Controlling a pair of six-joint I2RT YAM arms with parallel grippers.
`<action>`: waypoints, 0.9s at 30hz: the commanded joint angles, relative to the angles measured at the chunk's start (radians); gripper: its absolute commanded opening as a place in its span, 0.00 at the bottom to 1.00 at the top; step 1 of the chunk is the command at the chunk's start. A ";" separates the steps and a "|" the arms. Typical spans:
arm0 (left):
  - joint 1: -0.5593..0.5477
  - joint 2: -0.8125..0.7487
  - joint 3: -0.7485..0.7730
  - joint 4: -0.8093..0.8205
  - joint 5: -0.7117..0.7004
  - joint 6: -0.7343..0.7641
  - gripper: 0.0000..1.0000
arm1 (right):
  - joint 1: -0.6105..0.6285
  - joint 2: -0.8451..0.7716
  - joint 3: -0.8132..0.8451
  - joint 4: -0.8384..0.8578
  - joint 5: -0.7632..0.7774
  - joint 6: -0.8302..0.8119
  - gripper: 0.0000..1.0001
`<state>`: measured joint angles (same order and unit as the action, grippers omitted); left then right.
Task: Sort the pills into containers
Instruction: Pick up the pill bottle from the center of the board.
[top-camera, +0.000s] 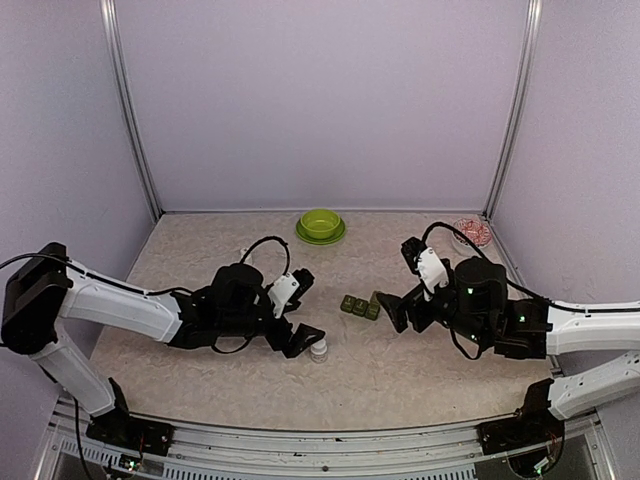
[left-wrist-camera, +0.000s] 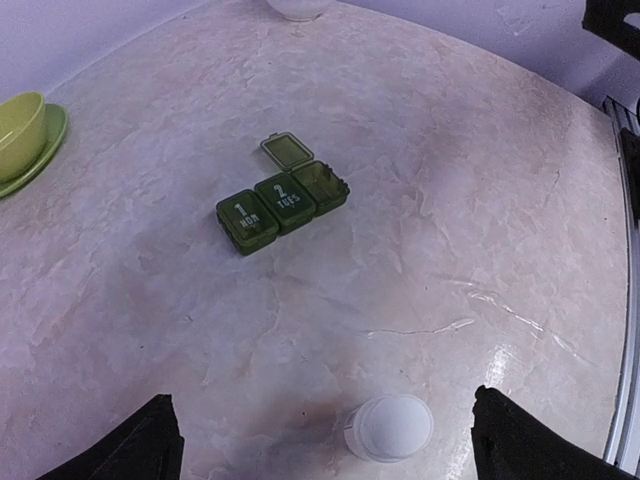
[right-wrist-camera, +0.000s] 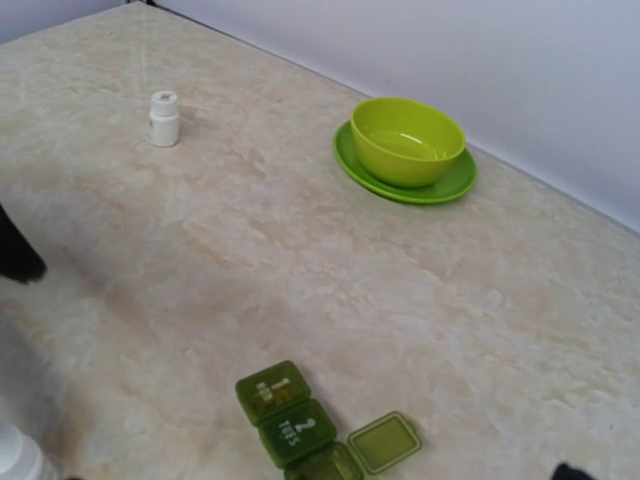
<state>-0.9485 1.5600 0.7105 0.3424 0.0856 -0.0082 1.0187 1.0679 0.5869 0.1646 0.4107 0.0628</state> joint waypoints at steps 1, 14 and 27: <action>-0.013 0.061 0.056 -0.050 0.057 0.061 0.95 | -0.005 -0.031 -0.022 0.004 -0.011 -0.016 1.00; -0.041 0.172 0.112 -0.067 0.086 0.089 0.72 | -0.006 -0.036 -0.040 0.015 -0.013 -0.018 1.00; -0.042 0.184 0.106 -0.067 0.118 0.093 0.52 | -0.007 0.018 -0.019 0.025 -0.013 -0.029 1.00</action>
<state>-0.9836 1.7267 0.7940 0.2760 0.1806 0.0738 1.0183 1.0721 0.5568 0.1669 0.3996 0.0422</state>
